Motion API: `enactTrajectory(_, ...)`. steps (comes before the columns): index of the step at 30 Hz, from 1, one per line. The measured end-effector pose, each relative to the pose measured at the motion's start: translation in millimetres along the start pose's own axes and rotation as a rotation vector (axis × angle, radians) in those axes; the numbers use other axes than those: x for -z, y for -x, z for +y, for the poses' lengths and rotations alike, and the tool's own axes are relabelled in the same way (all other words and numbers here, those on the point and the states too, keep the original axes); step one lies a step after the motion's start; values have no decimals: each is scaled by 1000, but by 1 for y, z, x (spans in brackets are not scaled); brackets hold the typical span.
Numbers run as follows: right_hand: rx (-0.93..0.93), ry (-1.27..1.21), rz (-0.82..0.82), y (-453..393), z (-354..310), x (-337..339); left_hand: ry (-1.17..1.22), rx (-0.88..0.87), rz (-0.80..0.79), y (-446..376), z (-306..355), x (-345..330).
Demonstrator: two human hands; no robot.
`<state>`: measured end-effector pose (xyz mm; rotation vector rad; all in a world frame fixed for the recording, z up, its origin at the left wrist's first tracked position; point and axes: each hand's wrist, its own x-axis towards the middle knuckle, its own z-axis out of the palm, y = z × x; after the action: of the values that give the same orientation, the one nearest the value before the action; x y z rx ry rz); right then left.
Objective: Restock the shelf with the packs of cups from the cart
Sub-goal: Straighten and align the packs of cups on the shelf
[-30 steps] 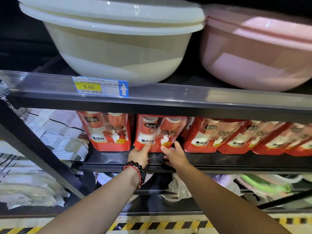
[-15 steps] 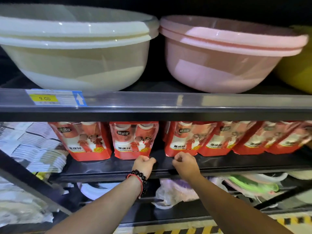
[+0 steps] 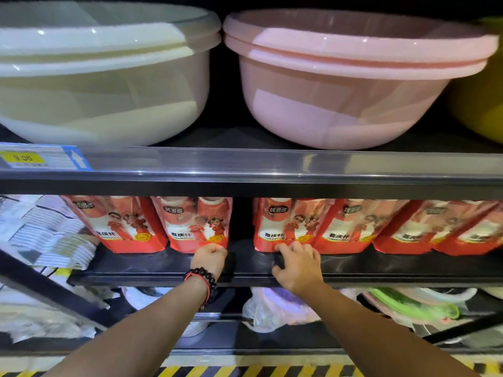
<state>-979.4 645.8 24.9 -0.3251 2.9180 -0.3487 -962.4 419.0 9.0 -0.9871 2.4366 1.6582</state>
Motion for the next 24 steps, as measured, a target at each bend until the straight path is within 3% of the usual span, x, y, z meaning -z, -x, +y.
enactTrajectory(11,102,-127,-58,-2,14,-3,-176,-62,75,-1,1,8)
enactTrajectory(17,215,-239,-84,13,57,-1,-363,-233,32,13,-10,7)
enactTrajectory(24,2,-108,20,26,140,21,-304,-240,158,47,-14,-5)
